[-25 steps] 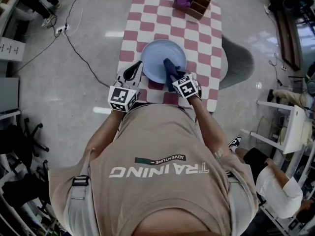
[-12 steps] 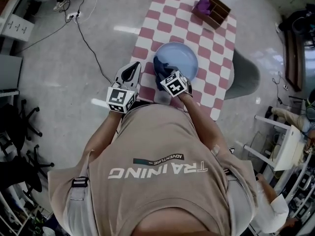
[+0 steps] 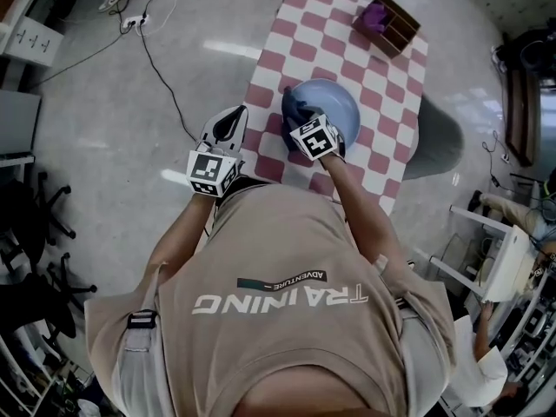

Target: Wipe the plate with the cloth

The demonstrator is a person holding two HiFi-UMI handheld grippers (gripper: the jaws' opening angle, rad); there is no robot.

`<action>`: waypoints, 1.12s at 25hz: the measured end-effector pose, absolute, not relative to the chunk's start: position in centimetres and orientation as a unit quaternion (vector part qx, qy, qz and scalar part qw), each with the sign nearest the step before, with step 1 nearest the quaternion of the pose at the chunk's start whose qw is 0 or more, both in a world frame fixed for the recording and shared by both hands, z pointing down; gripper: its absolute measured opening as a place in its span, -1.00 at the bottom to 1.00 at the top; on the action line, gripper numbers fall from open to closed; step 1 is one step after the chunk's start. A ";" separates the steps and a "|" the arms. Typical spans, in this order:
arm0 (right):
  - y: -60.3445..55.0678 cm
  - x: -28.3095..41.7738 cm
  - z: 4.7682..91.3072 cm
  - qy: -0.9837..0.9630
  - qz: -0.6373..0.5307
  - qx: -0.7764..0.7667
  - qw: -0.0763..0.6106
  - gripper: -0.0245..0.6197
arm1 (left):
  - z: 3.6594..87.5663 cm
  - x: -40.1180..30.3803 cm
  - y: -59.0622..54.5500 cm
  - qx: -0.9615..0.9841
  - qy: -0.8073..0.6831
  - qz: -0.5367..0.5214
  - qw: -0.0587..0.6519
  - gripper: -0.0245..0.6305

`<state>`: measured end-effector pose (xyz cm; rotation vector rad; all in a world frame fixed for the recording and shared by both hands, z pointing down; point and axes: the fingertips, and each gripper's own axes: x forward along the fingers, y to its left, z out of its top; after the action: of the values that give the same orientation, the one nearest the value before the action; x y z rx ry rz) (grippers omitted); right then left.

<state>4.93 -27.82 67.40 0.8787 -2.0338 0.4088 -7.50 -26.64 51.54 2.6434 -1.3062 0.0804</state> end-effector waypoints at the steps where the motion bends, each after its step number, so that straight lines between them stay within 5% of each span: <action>1: -27.7 5.0 67.2 -0.815 0.164 0.355 0.428 -0.56 | 51.5 -7.2 -26.8 0.894 -0.436 0.027 0.096 -0.88; 12: -26.5 10.8 61.2 -0.803 0.145 0.448 0.364 -0.56 | 50.8 0.2 -26.3 0.931 -0.350 0.039 0.093 -0.88; 28: -16.8 32.6 63.0 -0.687 0.224 0.615 0.316 -0.56 | 50.8 12.0 -22.0 0.969 -0.229 0.072 0.055 -0.88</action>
<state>32.63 -16.84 63.00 1.6183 -1.8096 0.5899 12.04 -21.97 50.80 2.9426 -0.6964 0.2187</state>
